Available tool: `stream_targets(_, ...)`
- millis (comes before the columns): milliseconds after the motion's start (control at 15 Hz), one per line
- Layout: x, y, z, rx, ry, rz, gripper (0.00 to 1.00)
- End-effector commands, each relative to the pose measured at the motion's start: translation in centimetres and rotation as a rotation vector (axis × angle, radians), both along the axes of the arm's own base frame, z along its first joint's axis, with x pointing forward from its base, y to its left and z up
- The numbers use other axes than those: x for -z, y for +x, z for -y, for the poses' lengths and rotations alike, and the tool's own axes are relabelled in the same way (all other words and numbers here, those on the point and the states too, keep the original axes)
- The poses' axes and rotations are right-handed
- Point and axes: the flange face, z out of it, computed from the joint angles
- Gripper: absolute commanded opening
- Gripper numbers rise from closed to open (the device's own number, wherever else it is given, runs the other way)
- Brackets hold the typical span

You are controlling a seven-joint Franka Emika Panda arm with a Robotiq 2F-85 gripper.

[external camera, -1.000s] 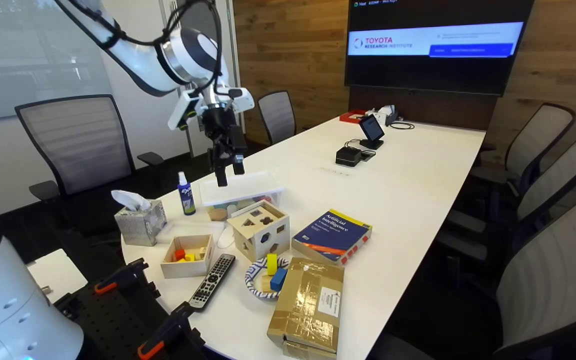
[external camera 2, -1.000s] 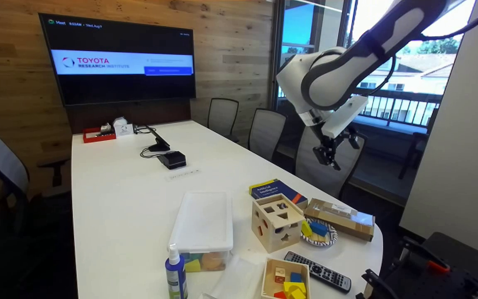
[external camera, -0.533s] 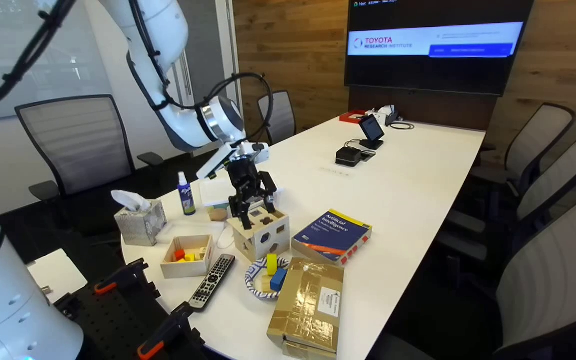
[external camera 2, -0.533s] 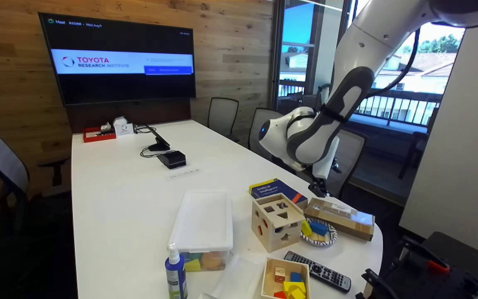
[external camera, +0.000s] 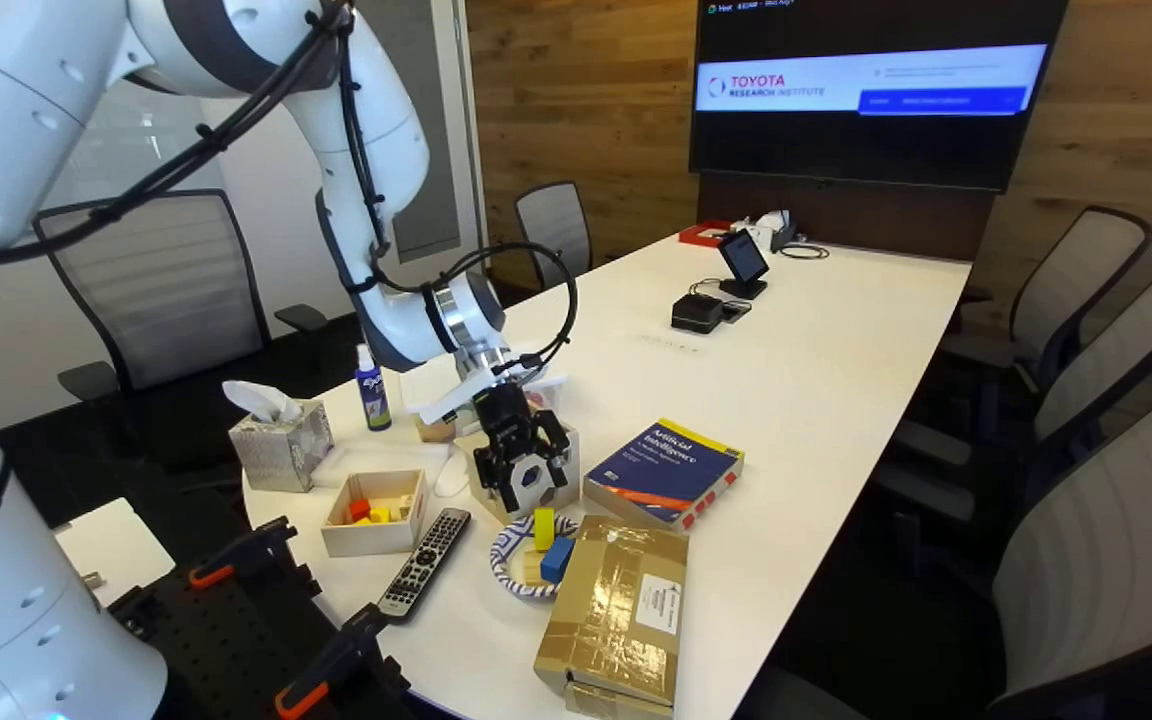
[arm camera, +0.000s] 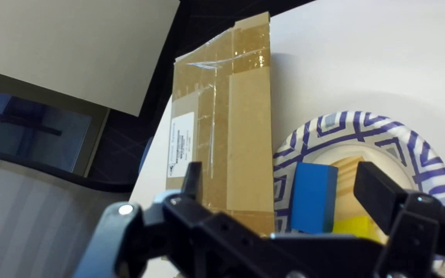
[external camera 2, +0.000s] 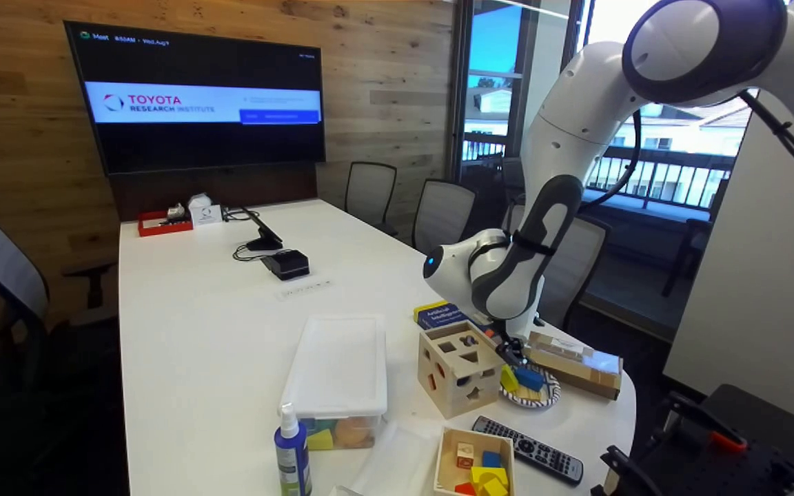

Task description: Open the brown box.

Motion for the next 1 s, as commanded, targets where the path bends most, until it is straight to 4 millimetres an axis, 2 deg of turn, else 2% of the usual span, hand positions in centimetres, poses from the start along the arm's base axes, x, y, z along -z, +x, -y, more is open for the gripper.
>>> stream_targets(0,1.5,-0.6,1.4,0.016,0.007,0.040,1.00)
stream_targets(267,3.0,-1.4,4.0,0.061,0.022,0.070,1.00)
stream_targets(533,4.4,-1.4,5.9,0.084,0.034,0.094,1.00)
stream_targets(933,4.5,-1.0,8.0,0.104,0.005,0.096,1.00)
